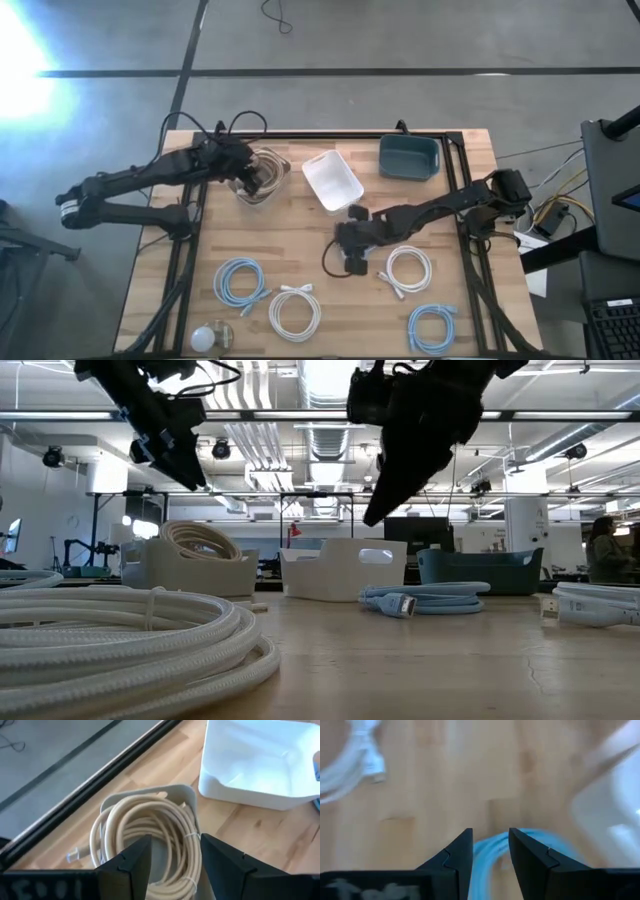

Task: Sort HDMI cables
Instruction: Put the top light blue hdmi cable into the blue bin

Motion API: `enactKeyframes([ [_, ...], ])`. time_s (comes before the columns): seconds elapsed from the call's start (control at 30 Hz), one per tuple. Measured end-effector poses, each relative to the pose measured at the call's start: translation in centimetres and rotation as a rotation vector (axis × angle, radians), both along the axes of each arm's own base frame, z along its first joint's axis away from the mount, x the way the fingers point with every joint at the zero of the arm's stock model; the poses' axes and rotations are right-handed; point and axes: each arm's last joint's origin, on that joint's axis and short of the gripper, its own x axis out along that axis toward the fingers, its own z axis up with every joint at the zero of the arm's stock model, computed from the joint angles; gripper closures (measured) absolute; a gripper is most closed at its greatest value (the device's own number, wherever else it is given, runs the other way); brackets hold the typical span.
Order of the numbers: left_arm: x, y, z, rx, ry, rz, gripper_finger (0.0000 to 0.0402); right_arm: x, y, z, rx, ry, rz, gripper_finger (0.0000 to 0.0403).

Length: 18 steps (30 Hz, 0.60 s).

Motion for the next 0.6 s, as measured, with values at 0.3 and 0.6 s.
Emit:
enactKeyframes([
  [0.3,0.9,0.4,0.0,0.036,-0.018,-0.028,0.0225,-1.4,1.5,-1.0,0.064,0.144,-0.02,0.0275],
  [0.6,1.5,0.6,-0.6,0.038,0.026,-0.048,0.0225,-1.5,1.4,-4.6,0.026,0.255,-0.057,0.0262],
])
